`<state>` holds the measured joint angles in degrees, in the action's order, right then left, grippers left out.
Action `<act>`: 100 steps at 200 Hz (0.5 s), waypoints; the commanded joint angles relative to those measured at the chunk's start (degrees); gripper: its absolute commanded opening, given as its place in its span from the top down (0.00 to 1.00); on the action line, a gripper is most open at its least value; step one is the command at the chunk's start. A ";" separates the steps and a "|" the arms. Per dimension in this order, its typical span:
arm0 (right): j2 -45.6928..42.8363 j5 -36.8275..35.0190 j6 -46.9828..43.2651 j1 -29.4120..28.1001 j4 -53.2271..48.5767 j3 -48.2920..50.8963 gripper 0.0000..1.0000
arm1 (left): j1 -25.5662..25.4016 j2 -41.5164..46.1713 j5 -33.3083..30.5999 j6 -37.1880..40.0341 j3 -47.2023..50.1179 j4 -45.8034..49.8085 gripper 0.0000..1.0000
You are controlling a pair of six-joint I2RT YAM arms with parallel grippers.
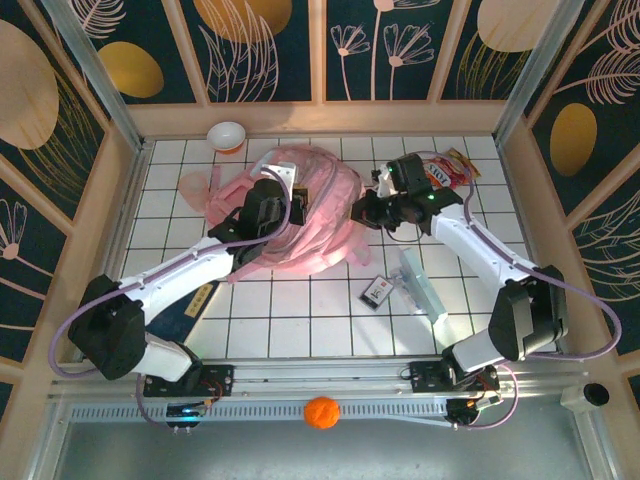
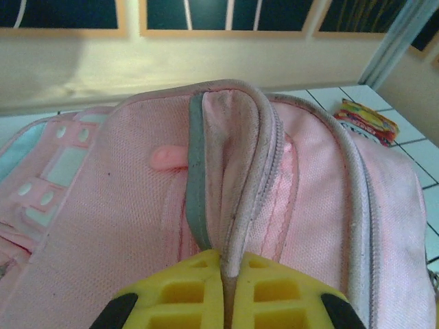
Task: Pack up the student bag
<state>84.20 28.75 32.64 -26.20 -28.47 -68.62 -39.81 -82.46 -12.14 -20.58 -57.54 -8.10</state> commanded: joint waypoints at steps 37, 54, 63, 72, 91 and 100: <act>-3.48 -6.38 1.22 -4.73 -3.31 -2.48 1.00 | -0.02 -7.95 -9.90 -11.54 -13.99 -2.86 1.00; -4.24 -6.01 2.25 -4.83 -3.48 -2.57 1.00 | -0.02 -10.12 -11.22 -10.94 -16.85 -2.12 1.00; -4.48 -5.59 3.12 -4.83 -2.78 -2.48 1.00 | -0.01 -10.97 -11.81 -10.72 -17.84 -1.88 1.00; -4.71 -5.22 4.08 -6.40 -1.78 -2.40 1.00 | -0.04 -11.68 -12.17 -10.62 -18.53 -1.75 1.00; -4.58 -5.56 6.24 -8.38 -0.38 -2.48 1.00 | -0.08 -12.67 -12.66 -11.47 -19.47 -1.57 1.00; -4.60 -6.50 7.57 -9.34 0.04 -2.23 1.00 | -0.05 -12.97 -12.82 -12.49 -19.94 -1.48 1.00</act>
<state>81.21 21.85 36.23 -32.18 -29.26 -69.38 -40.14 -95.15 -20.73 -29.50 -72.90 -2.96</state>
